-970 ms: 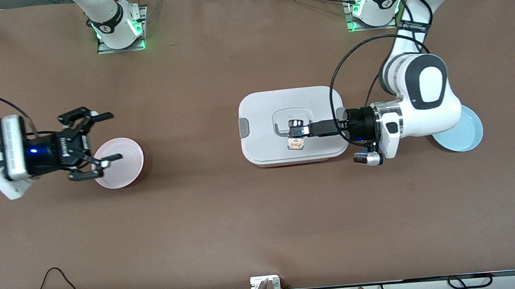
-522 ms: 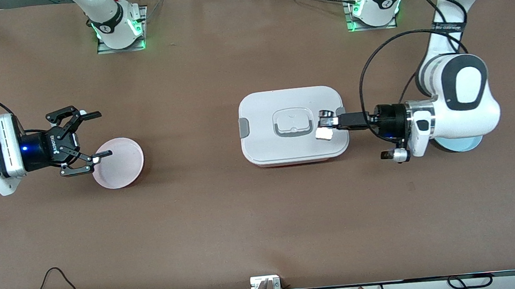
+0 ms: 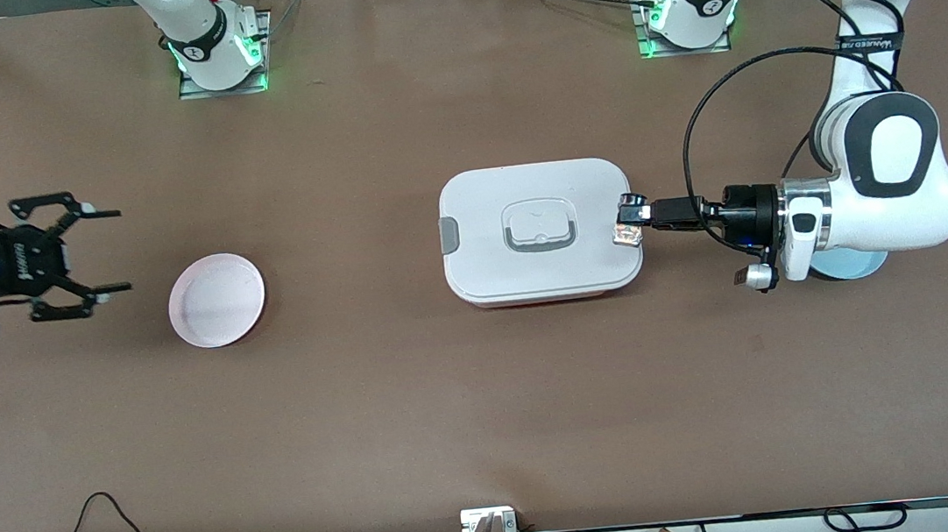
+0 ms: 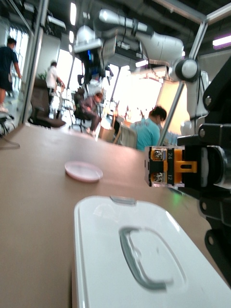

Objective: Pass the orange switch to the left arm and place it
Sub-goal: 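Carry the orange switch with the left gripper toward the light-blue dish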

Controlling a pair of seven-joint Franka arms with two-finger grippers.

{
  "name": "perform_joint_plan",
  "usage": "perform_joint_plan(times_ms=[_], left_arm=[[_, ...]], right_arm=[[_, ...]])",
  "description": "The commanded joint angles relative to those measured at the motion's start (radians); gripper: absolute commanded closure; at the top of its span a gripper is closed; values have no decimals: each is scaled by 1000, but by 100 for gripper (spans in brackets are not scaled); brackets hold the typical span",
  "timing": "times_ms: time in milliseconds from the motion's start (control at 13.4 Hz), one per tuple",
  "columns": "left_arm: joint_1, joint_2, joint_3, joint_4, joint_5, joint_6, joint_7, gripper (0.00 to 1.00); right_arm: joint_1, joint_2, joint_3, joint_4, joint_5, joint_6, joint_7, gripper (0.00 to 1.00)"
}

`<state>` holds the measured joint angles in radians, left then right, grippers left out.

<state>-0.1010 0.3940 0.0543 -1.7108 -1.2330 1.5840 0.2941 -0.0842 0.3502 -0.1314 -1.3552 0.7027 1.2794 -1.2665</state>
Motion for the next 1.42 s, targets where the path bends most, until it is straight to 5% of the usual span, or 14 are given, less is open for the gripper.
perform_joint_plan(times_ms=[0,373,746,1343], left_arm=[[33,-44,-4,-10,116,-10,3,100],[46,-89,-4,-9,361,-10,34,100],[80,-127,-5,-7,610,-18,323,100],[109,-165,-17,-9,1033,-9,672,100]], right_arm=[[32,-85,9,-12,-197,12,223,0],[159,-247,12,-90,-509,21,628,0],[224,-273,12,-102,-672,18,772,0],[225,-323,1,-165,-718,135,1122,0]])
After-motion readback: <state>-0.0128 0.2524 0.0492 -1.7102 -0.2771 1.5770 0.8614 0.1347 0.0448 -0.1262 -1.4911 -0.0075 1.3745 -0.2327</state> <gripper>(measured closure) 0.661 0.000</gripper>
